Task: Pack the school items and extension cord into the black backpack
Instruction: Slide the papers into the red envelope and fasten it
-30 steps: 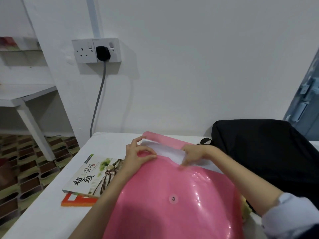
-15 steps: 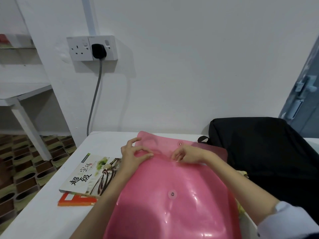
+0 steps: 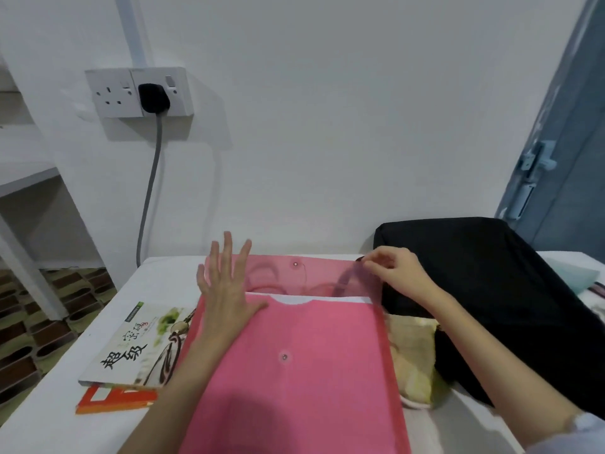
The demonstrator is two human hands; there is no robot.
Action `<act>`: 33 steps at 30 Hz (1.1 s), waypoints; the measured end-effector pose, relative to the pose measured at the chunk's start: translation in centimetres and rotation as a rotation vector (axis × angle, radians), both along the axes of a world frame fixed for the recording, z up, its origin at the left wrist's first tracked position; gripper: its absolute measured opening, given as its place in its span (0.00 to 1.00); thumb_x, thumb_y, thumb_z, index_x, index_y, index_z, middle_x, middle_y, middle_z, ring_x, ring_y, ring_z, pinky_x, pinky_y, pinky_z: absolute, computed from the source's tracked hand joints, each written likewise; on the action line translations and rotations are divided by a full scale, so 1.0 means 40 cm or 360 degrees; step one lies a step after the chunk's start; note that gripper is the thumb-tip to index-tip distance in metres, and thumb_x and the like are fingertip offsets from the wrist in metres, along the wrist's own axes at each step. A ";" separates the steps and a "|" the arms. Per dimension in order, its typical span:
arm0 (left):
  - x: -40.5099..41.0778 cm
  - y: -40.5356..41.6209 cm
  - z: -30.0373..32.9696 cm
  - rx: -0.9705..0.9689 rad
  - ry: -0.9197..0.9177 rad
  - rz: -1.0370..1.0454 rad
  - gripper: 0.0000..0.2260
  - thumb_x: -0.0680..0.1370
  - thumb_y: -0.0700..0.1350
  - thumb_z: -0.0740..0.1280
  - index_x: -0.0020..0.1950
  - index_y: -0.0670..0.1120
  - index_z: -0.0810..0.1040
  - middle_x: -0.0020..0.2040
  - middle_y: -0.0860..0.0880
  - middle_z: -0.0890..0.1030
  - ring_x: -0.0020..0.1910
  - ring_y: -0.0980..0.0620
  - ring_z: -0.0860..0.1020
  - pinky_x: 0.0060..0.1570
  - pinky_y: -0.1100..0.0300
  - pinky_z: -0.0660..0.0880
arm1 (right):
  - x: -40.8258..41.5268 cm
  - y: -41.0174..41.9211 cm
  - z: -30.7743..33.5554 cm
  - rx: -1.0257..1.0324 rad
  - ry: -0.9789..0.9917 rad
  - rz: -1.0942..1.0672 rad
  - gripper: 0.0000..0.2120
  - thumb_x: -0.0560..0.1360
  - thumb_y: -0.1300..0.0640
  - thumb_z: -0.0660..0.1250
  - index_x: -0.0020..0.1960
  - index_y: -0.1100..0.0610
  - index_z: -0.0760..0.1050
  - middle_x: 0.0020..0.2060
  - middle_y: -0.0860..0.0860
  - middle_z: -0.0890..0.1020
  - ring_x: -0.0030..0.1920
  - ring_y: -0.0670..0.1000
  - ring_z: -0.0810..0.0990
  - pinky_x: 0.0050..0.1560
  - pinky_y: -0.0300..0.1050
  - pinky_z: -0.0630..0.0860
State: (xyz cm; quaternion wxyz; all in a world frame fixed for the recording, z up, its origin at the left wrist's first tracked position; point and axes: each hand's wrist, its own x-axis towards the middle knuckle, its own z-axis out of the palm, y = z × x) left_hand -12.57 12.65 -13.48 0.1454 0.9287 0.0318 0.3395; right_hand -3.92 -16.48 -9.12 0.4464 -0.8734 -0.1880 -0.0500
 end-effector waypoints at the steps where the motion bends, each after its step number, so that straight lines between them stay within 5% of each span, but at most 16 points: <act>1: 0.013 -0.015 0.007 0.0093 -0.0019 -0.0074 0.45 0.63 0.70 0.63 0.74 0.52 0.56 0.75 0.48 0.58 0.75 0.47 0.52 0.68 0.43 0.43 | -0.004 -0.027 0.002 -0.0015 -0.0076 -0.0143 0.04 0.75 0.60 0.68 0.48 0.54 0.80 0.43 0.48 0.82 0.45 0.46 0.80 0.49 0.40 0.75; 4: 0.022 -0.070 0.043 -0.0023 -0.0068 -0.0234 0.35 0.72 0.73 0.48 0.62 0.49 0.74 0.52 0.52 0.81 0.57 0.52 0.76 0.71 0.48 0.42 | -0.012 -0.099 -0.014 -0.0246 -0.0155 -0.0547 0.06 0.74 0.58 0.68 0.50 0.57 0.77 0.42 0.50 0.79 0.42 0.47 0.76 0.46 0.44 0.76; 5: 0.026 -0.101 0.058 -0.0141 -0.0072 -0.0250 0.35 0.73 0.72 0.44 0.53 0.49 0.79 0.42 0.52 0.82 0.45 0.53 0.79 0.70 0.49 0.51 | -0.022 -0.118 -0.025 -0.0407 -0.0095 -0.0640 0.12 0.73 0.53 0.69 0.54 0.58 0.74 0.45 0.51 0.78 0.44 0.48 0.76 0.45 0.44 0.74; 7: 0.031 -0.145 0.089 -0.0173 0.0013 -0.0115 0.34 0.74 0.70 0.45 0.38 0.49 0.82 0.31 0.50 0.80 0.34 0.50 0.75 0.54 0.55 0.67 | -0.042 -0.122 -0.058 -0.0841 0.0083 -0.0715 0.29 0.69 0.42 0.70 0.62 0.58 0.67 0.55 0.53 0.73 0.54 0.53 0.75 0.47 0.45 0.72; 9: 0.045 -0.181 0.108 0.0057 0.0299 -0.0009 0.26 0.74 0.66 0.55 0.37 0.49 0.82 0.32 0.51 0.78 0.37 0.50 0.74 0.41 0.58 0.65 | -0.053 -0.111 -0.088 -0.1191 0.0148 -0.0788 0.37 0.67 0.36 0.70 0.65 0.58 0.63 0.60 0.54 0.69 0.61 0.56 0.71 0.53 0.48 0.73; 13: 0.076 -0.229 0.099 0.0372 0.0732 -0.0300 0.07 0.72 0.55 0.68 0.45 0.54 0.81 0.49 0.52 0.76 0.51 0.51 0.74 0.47 0.57 0.65 | -0.040 -0.097 -0.100 -0.1366 0.0094 -0.0754 0.17 0.76 0.49 0.65 0.59 0.59 0.71 0.58 0.55 0.76 0.61 0.56 0.72 0.51 0.47 0.72; 18: 0.100 -0.227 0.047 0.0179 0.1063 -0.0566 0.20 0.70 0.48 0.70 0.61 0.55 0.72 0.65 0.55 0.69 0.64 0.53 0.67 0.62 0.53 0.62 | -0.026 -0.142 -0.044 -0.0784 0.0068 -0.0762 0.06 0.76 0.59 0.63 0.51 0.60 0.75 0.47 0.55 0.80 0.49 0.56 0.80 0.40 0.42 0.68; 24: 0.104 -0.198 0.003 -0.0009 0.1262 -0.0587 0.16 0.74 0.53 0.66 0.61 0.56 0.74 0.61 0.52 0.76 0.60 0.51 0.72 0.62 0.54 0.63 | 0.045 -0.256 0.143 -0.0533 -0.0283 -0.0942 0.07 0.75 0.63 0.63 0.51 0.61 0.77 0.48 0.58 0.81 0.51 0.59 0.78 0.51 0.48 0.72; 33: 0.107 -0.202 0.000 -0.0039 0.1249 -0.0596 0.15 0.73 0.53 0.68 0.59 0.56 0.74 0.54 0.55 0.74 0.58 0.53 0.72 0.58 0.55 0.61 | 0.087 -0.413 0.236 -0.0347 -0.0346 -0.1176 0.06 0.75 0.62 0.64 0.50 0.62 0.77 0.49 0.61 0.80 0.53 0.60 0.77 0.55 0.49 0.71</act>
